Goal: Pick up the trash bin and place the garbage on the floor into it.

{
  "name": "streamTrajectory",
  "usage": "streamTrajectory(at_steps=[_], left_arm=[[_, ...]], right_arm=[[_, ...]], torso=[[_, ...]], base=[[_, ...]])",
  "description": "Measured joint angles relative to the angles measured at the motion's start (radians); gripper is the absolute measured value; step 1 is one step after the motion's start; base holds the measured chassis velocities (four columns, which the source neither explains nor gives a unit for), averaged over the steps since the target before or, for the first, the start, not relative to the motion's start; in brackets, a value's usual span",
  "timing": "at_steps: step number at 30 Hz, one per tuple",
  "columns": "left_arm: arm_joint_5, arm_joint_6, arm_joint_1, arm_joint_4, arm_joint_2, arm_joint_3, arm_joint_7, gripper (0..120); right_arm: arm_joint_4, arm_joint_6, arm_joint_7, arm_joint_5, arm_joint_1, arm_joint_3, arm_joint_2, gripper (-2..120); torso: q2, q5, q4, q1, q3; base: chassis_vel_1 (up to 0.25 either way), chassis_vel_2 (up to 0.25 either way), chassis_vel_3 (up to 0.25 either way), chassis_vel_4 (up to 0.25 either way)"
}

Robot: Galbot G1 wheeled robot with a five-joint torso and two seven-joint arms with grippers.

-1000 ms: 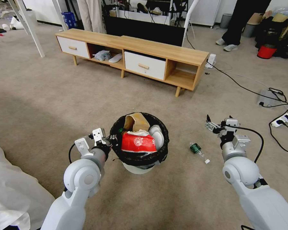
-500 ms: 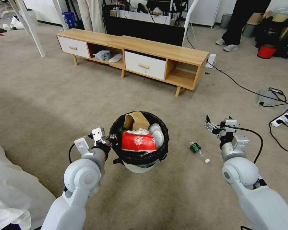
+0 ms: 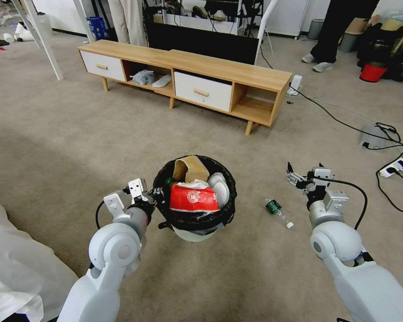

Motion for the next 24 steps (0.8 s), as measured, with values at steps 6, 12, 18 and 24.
streamTrajectory(at_steps=[6,12,18,24], left_arm=[[-0.005,-0.002,0.000,-0.003,-0.003,0.000,-0.001,4],[-0.007,-0.003,0.001,-0.003,-0.004,-0.001,-0.003,4],[-0.007,-0.005,0.001,-0.003,-0.006,-0.002,-0.003,4],[-0.006,-0.007,0.001,-0.003,-0.011,-0.003,-0.004,4]], right_arm=[[0.003,0.000,0.000,0.000,-0.002,0.001,0.000,100],[0.003,0.000,0.000,0.000,-0.003,0.002,-0.001,100],[0.003,0.000,0.000,0.000,-0.003,0.002,-0.002,100],[0.002,0.000,0.000,-0.001,-0.003,-0.001,0.000,100]], torso=[[0.000,0.0000,-0.0003,0.000,0.000],[0.000,0.0000,-0.0001,0.000,0.000],[0.000,0.0000,0.0001,0.000,0.000],[0.000,0.0000,0.0000,0.000,0.000]], base=[[0.000,0.000,0.000,0.000],[0.000,0.000,0.000,0.000],[0.000,0.000,0.000,0.000],[0.000,0.000,0.000,0.000]])
